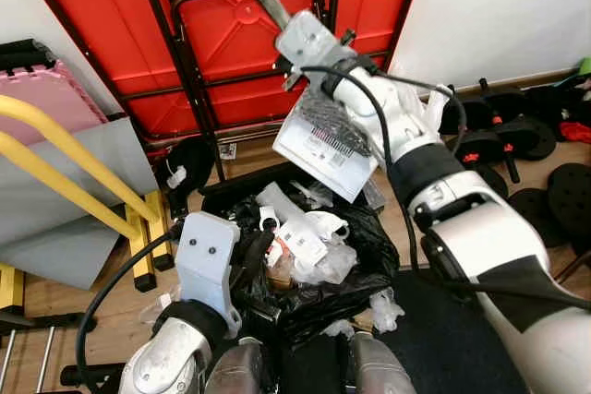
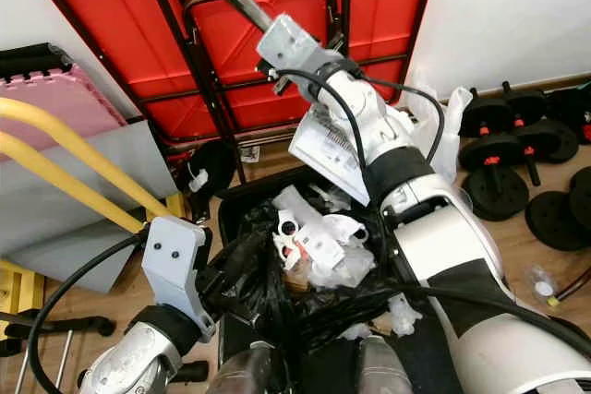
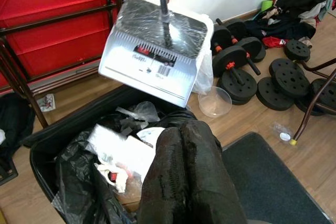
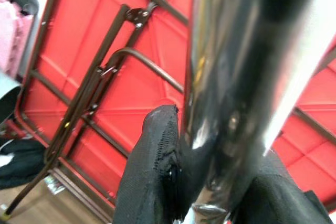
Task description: Sweep floor
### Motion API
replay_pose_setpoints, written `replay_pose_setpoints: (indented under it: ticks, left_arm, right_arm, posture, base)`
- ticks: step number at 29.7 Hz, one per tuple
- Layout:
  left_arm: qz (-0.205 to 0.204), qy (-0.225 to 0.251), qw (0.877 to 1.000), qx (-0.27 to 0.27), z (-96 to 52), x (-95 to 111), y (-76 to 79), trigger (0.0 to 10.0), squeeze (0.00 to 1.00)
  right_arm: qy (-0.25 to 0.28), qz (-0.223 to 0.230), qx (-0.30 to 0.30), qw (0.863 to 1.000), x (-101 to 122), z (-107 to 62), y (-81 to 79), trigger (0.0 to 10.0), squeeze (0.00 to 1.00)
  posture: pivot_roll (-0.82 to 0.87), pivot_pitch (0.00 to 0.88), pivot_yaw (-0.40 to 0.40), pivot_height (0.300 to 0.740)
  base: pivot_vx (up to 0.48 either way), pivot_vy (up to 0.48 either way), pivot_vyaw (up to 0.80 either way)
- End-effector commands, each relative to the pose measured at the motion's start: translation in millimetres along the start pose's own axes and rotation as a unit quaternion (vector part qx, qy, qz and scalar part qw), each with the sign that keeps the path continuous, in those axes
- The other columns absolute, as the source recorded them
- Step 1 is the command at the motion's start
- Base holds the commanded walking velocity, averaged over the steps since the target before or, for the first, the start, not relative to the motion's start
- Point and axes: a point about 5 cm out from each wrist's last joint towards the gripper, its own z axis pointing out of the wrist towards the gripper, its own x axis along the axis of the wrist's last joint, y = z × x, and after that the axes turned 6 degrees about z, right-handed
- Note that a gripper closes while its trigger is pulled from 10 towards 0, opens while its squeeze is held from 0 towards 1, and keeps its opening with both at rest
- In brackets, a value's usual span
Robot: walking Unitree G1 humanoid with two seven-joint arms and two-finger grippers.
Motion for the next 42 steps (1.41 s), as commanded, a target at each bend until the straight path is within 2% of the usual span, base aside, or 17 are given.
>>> replay_pose_setpoints:
  ticks: [1, 7, 9, 11, 12, 13, 16, 17, 19, 22, 23, 25, 27, 34, 38, 42]
  left_arm:
    - [-0.003, -0.012, 1.000, -0.012, -2.0, -3.1, 2.6, 10.0, 0.00]
    - [-0.002, -0.012, 1.000, -0.012, -1.4, -3.2, 2.1, 10.0, 0.00]
    - [-0.002, -0.013, 1.000, -0.009, -0.3, -3.7, 0.8, 10.0, 0.00]
    - [-0.002, -0.013, 1.000, -0.009, -0.3, -3.7, 0.8, 10.0, 0.00]
    - [-0.003, -0.014, 1.000, -0.007, 0.2, -3.9, 0.2, 10.0, 0.00]
    - [-0.003, -0.014, 1.000, -0.007, 0.2, -3.9, 0.2, 10.0, 0.00]
    - [-0.016, -0.015, 1.000, 0.009, 2.9, -5.2, -5.1, 10.0, 0.00]
    - [-0.018, -0.014, 1.000, 0.015, 4.1, -5.6, -7.4, 10.0, 0.00]
    - [-0.018, -0.014, 1.000, 0.015, 4.1, -5.6, -7.4, 10.0, 0.00]
    - [-0.016, -0.011, 0.999, 0.028, 7.3, -6.4, -12.7, 10.0, 0.00]
    - [-0.016, -0.011, 0.999, 0.028, 7.3, -6.4, -12.7, 10.0, 0.00]
    - [-0.015, -0.009, 0.999, 0.036, 10.2, -7.2, -16.5, 10.0, 0.00]
    - [-0.014, -0.005, 0.999, 0.041, 12.7, -7.4, -19.9, 10.0, 0.00]
    - [-0.003, -0.001, 0.998, 0.063, 18.9, -10.0, -32.0, 10.0, 0.00]
    - [-0.001, -0.001, 0.997, 0.072, 21.2, -12.2, -38.7, 10.0, 0.00]
    - [-0.001, -0.007, 0.995, 0.095, 24.4, -16.4, -47.2, 10.0, 0.00]
  right_arm:
    - [0.055, -0.012, -0.019, 0.998, 23.2, 4.8, 11.3, 10.0, 0.00]
    - [0.055, -0.003, -0.026, 0.998, 20.8, 2.9, 14.8, 10.0, 0.00]
    - [0.052, 0.066, -0.034, 0.996, 11.8, -3.3, 19.7, 10.0, 0.00]
    - [0.052, 0.066, -0.034, 0.996, 11.8, -3.3, 19.7, 10.0, 0.00]
    - [0.052, 0.096, -0.035, 0.993, 8.6, -5.5, 20.9, 10.0, 0.00]
    - [0.052, 0.096, -0.035, 0.993, 8.6, -5.5, 20.9, 10.0, 0.00]
    - [0.062, 0.231, -0.023, 0.971, -1.9, -19.9, 18.9, 10.0, 0.00]
    - [0.068, 0.269, -0.014, 0.961, -4.5, -29.9, 17.3, 10.0, 0.00]
    - [0.068, 0.269, -0.014, 0.961, -4.5, -29.9, 17.3, 10.0, 0.00]
    - [0.071, 0.320, -0.006, 0.945, -11.1, -56.8, 12.4, 10.0, 0.00]
    - [0.071, 0.320, -0.006, 0.945, -11.1, -56.8, 12.4, 10.0, 0.00]
    - [0.059, 0.330, -0.014, 0.942, -20.1, -74.6, 7.2, 10.0, 0.00]
    - [0.048, 0.313, -0.017, 0.948, -25.0, -88.7, 1.9, 10.0, 0.00]
    - [0.024, 0.283, -0.016, 0.959, -35.1, -109.2, -5.4, 10.0, 0.00]
    - [0.009, 0.284, -0.011, 0.959, -34.9, -117.5, -9.1, 10.0, 0.00]
    - [-0.023, 0.290, -0.001, 0.957, -36.9, -132.6, -18.9, 10.0, 0.00]
  posture:
    - [0.00, 0.259, -0.001, 0.740]
    - [0.01, 0.254, 0.000, 0.740]
    - [0.00, 0.244, 0.001, 0.740]
    - [0.00, 0.244, 0.001, 0.740]
    - [0.00, 0.242, 0.001, 0.740]
    - [0.00, 0.242, 0.001, 0.740]
    - [-0.01, 0.222, 0.002, 0.740]
    - [-0.02, 0.216, 0.002, 0.740]
    - [-0.02, 0.216, 0.002, 0.740]
    - [-0.04, 0.198, 0.001, 0.740]
    - [-0.04, 0.198, 0.001, 0.740]
    - [-0.05, 0.187, 0.003, 0.740]
    - [-0.05, 0.175, 0.005, 0.740]
    - [-0.08, 0.118, 0.019, 0.740]
    - [-0.09, 0.101, 0.021, 0.740]
    - [-0.09, 0.081, 0.022, 0.740]
  base:
    - [0.000, 0.000, 0.00]
    - [0.000, 0.000, 0.00]
    - [0.000, 0.000, 0.00]
    - [0.000, 0.000, 0.00]
    - [0.000, 0.000, 0.00]
    - [0.000, 0.000, 0.00]
    - [0.000, 0.000, 0.00]
    - [0.000, 0.000, 0.00]
    - [0.000, 0.000, 0.00]
    - [0.000, 0.000, 0.00]
    - [0.000, 0.000, 0.00]
    - [0.000, 0.000, 0.00]
    - [0.000, 0.000, 0.00]
    - [0.000, 0.000, 0.00]
    - [0.000, 0.000, 0.00]
    - [0.000, 0.000, 0.00]
